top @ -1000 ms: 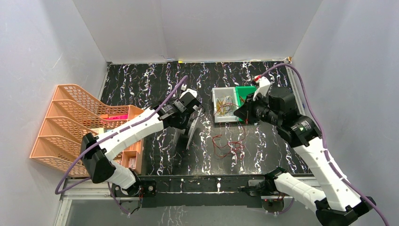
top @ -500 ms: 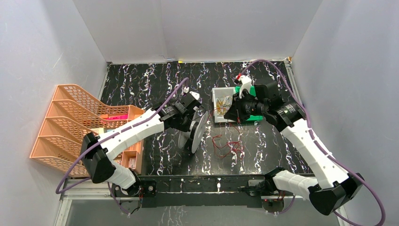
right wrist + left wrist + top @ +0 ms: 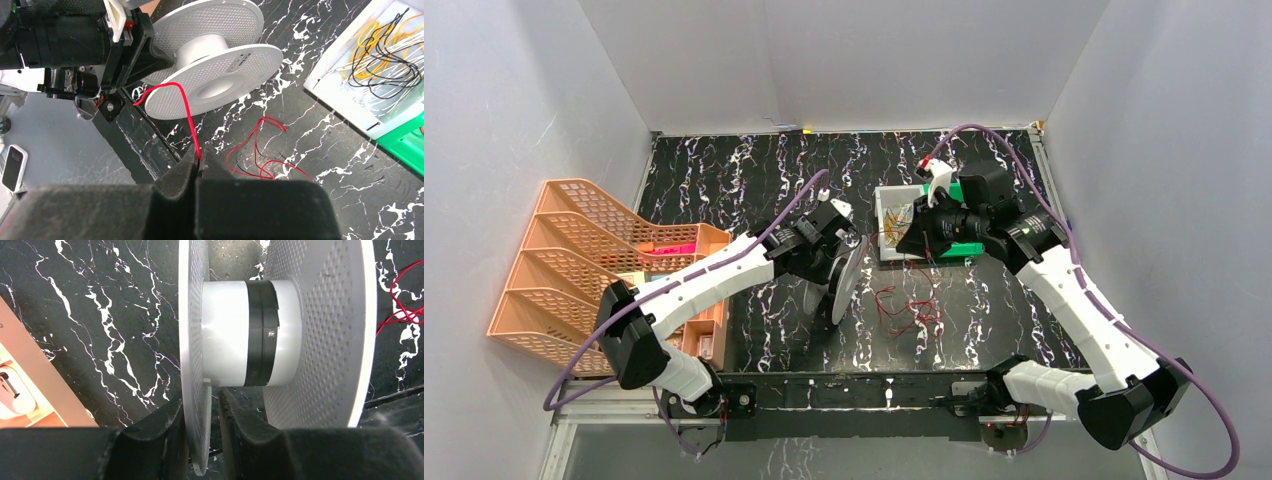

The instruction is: Wrap the cables

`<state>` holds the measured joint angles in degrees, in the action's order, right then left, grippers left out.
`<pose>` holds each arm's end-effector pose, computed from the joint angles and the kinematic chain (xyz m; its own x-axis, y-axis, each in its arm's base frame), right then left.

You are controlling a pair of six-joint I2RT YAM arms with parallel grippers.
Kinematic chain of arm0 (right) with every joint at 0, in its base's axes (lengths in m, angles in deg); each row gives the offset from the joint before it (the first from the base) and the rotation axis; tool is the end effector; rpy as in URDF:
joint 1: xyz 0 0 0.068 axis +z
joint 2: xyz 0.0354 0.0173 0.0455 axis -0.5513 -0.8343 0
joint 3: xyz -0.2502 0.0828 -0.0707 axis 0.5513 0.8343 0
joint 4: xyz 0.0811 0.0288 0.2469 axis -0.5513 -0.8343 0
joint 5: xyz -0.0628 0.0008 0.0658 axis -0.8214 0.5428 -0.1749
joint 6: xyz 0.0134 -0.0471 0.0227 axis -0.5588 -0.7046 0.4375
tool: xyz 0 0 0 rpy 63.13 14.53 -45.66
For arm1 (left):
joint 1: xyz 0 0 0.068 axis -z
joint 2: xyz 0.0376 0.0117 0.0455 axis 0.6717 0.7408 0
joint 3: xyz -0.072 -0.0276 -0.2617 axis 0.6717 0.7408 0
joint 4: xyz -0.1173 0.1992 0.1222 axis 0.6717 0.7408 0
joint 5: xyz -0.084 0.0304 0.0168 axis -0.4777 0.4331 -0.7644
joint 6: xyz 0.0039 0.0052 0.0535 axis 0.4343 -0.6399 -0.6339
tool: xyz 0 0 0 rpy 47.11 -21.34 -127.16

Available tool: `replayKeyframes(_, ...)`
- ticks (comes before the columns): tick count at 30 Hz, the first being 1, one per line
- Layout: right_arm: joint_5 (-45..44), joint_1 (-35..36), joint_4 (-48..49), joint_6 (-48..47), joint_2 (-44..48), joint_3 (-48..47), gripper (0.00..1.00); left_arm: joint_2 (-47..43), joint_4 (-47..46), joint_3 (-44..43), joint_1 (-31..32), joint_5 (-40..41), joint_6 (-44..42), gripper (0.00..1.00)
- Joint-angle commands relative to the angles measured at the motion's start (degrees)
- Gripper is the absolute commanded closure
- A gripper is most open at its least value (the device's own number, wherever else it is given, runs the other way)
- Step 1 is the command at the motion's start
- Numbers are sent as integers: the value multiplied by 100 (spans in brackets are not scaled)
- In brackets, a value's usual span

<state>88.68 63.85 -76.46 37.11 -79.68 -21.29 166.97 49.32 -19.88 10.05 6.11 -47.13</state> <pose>0.1904 0.1291 0.3758 -0.6126 -0.1825 -0.7690 -0.6648 0.6453 0.3765 0.1954 -0.2358 0.3034 -0.7324 0.3207 -0.6006 0.4021 0.9156 -0.0014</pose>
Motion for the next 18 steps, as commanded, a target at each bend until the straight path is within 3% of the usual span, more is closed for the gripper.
replayKeyframes(1, 90, -13, 27, -169, -88, -424, 100, -352, 56, -66, 5, -34, -85, 74)
replayKeyframes(7, -374, 0, -27, -281, -386, -701, 100, -487, 121, -148, 10, 116, -137, 69)
replayKeyframes(18, -302, 2, 276, -275, -1252, -1228, 100, -1200, 12, -239, -8, -50, -463, 36)
